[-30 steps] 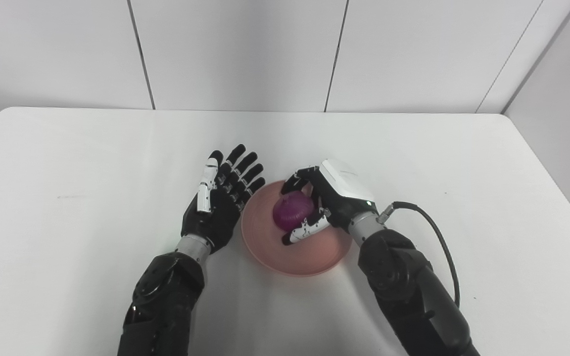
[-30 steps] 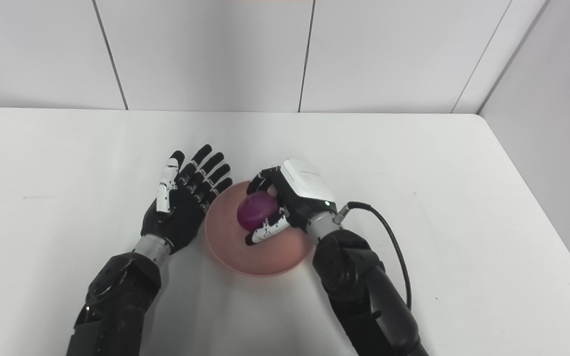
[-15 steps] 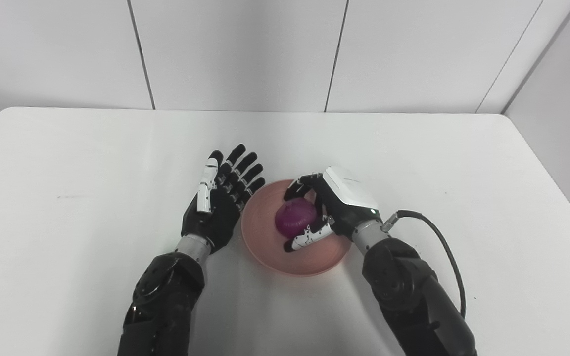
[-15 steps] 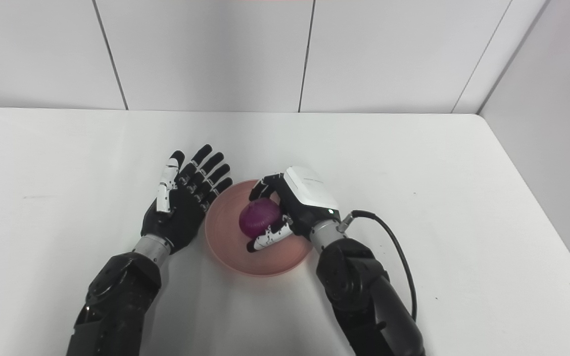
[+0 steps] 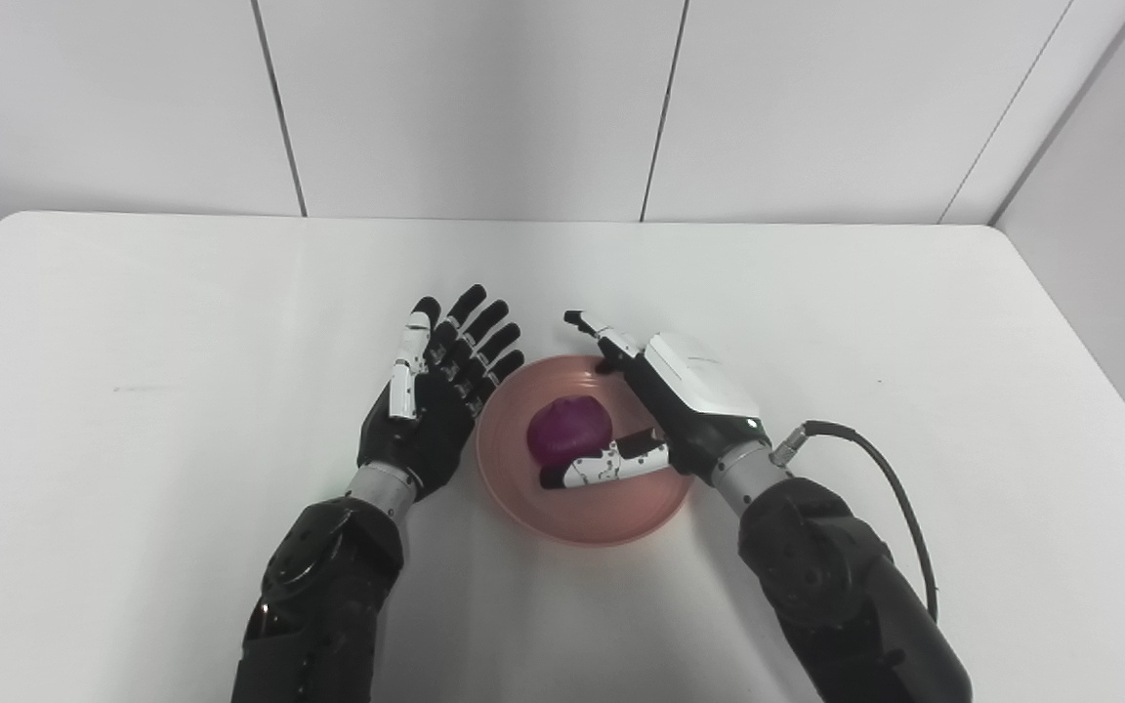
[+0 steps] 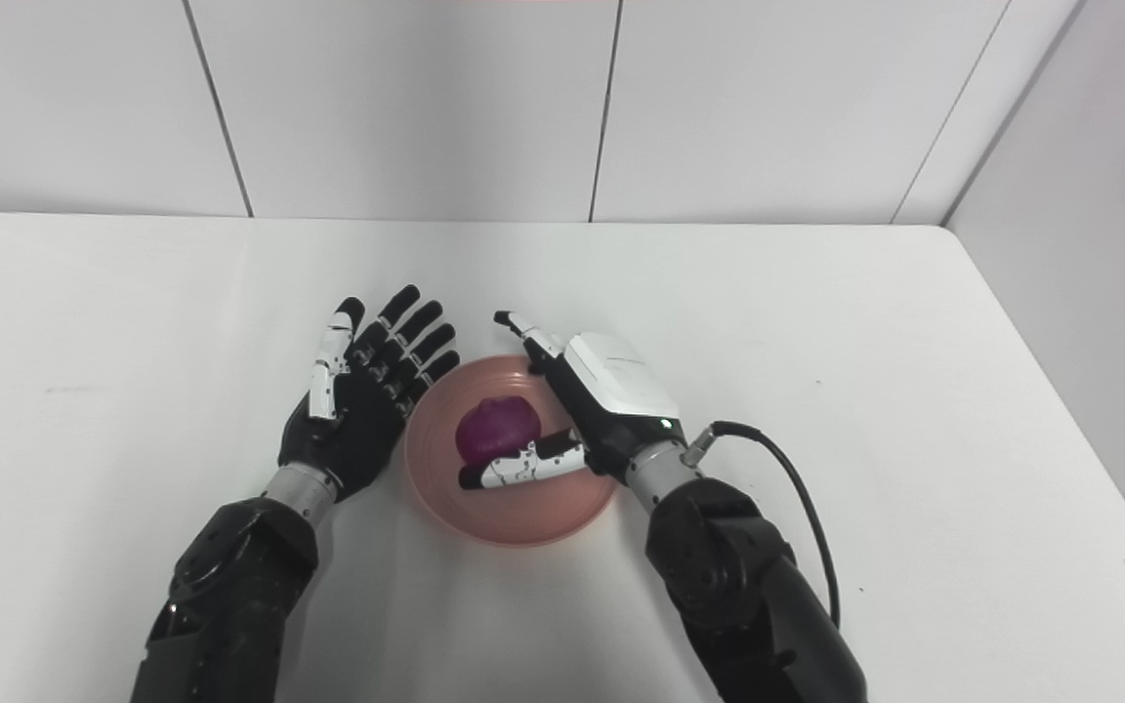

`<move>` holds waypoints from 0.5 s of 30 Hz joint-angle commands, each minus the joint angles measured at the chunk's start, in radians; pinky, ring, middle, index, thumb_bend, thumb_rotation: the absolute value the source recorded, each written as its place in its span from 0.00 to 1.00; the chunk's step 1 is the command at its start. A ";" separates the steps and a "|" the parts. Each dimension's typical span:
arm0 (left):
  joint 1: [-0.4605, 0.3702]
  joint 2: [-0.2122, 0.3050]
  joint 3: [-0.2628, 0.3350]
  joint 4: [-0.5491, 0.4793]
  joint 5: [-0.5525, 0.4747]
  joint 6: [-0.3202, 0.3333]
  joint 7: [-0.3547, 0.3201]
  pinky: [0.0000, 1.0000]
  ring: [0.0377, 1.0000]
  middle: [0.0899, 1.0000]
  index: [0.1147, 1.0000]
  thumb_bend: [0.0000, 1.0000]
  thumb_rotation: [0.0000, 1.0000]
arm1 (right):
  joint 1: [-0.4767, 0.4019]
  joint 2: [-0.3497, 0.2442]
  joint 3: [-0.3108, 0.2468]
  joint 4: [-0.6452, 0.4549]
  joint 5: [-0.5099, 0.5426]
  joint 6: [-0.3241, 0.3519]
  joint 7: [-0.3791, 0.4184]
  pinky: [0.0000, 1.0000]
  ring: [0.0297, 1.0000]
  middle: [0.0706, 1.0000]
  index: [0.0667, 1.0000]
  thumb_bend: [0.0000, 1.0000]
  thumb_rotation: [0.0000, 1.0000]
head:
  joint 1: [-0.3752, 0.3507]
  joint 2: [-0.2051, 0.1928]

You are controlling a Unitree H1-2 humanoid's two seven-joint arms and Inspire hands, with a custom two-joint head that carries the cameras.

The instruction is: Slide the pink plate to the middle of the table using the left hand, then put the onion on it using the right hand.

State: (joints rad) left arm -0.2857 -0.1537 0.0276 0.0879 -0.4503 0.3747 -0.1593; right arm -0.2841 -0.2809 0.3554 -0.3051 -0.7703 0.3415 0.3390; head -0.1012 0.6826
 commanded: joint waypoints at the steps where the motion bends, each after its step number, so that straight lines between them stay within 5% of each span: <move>1: 0.006 -0.002 0.002 0.021 0.014 0.022 0.019 0.93 0.93 0.93 0.92 0.42 1.00 | -0.012 -0.002 -0.023 -0.048 0.020 -0.054 -0.029 0.90 0.91 0.94 0.97 1.00 0.59 | 0.000 0.000; 9: 0.005 0.004 0.000 0.028 0.013 0.011 0.007 0.93 0.93 0.94 0.92 0.42 1.00 | 0.006 0.019 -0.087 -0.122 0.070 -0.043 -0.057 0.84 0.91 0.94 0.96 1.00 0.63 | -0.009 -0.002; 15: 0.009 0.006 0.008 0.029 0.006 0.010 0.000 0.92 0.93 0.93 0.92 0.42 1.00 | 0.021 0.069 -0.207 -0.192 0.136 0.035 -0.071 0.80 0.88 0.95 0.96 1.00 0.61 | -0.026 -0.005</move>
State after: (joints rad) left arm -0.2866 -0.1520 0.0306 0.0935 -0.4525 0.3715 -0.1705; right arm -0.2560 -0.2247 0.1734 -0.4673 -0.6510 0.3521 0.2948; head -0.1243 0.6796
